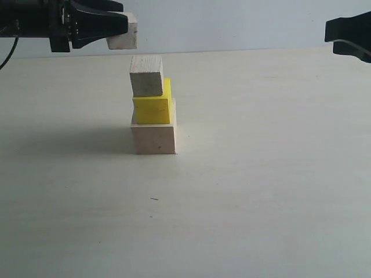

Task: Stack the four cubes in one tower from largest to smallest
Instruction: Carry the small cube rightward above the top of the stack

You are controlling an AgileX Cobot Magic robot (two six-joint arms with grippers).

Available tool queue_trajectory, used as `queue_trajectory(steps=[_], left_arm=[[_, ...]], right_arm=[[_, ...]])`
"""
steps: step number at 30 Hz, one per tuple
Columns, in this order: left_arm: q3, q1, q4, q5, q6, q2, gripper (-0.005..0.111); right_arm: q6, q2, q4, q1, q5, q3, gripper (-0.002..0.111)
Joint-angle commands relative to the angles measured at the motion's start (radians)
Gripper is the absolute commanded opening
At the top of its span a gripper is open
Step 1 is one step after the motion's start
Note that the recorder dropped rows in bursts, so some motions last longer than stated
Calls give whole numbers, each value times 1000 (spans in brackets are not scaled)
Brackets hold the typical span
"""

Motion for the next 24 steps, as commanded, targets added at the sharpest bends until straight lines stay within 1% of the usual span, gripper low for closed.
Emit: queue_trajectory(steps=[1, 5, 7, 12, 14, 19, 24], left_arm=[[-13, -23, -65, 7, 30, -2, 0], [-13, -23, -75, 7, 17, -2, 0], [-13, -23, -81, 7, -28, -2, 0], [-13, -23, -96, 7, -30, -2, 0], [-13, -23, -70, 7, -30, -2, 0], [-13, -23, 50, 7, -30, -2, 0], [-13, -23, 46, 7, -41, -2, 0]], right_arm=[[-23, -6, -3, -2, -10, 3, 0], [-26, -6, -1, -2, -10, 3, 0], [-26, -6, -1, -2, -10, 3, 0], [-28, -6, 22, -2, -10, 3, 0], [-30, -6, 22, -2, -10, 3, 0], [-38, -6, 22, -2, -10, 3, 0], [-38, -6, 24, -2, -10, 3, 0]])
